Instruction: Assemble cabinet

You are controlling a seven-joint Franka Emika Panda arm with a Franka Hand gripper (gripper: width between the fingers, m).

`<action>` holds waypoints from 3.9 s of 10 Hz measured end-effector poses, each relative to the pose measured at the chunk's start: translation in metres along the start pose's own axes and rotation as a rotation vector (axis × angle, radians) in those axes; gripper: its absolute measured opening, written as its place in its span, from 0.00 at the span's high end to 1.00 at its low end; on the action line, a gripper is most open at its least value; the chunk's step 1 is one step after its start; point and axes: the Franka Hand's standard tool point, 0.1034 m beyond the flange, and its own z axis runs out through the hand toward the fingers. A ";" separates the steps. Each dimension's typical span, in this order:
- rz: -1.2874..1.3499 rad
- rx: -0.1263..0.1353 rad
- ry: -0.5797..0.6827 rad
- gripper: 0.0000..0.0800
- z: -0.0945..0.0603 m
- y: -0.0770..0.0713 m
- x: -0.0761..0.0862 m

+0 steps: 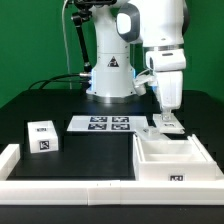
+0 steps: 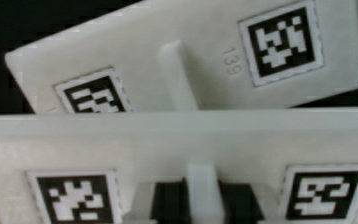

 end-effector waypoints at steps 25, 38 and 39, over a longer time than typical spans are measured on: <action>0.007 -0.006 -0.021 0.91 -0.007 0.053 0.003; 0.027 -0.020 -0.006 0.91 -0.001 0.074 0.003; 0.026 -0.020 -0.008 0.91 -0.002 0.075 0.003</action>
Offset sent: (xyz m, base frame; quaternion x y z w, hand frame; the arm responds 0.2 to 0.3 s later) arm 0.0293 -0.0056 -0.0002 0.0093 0.0195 -0.0219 0.9995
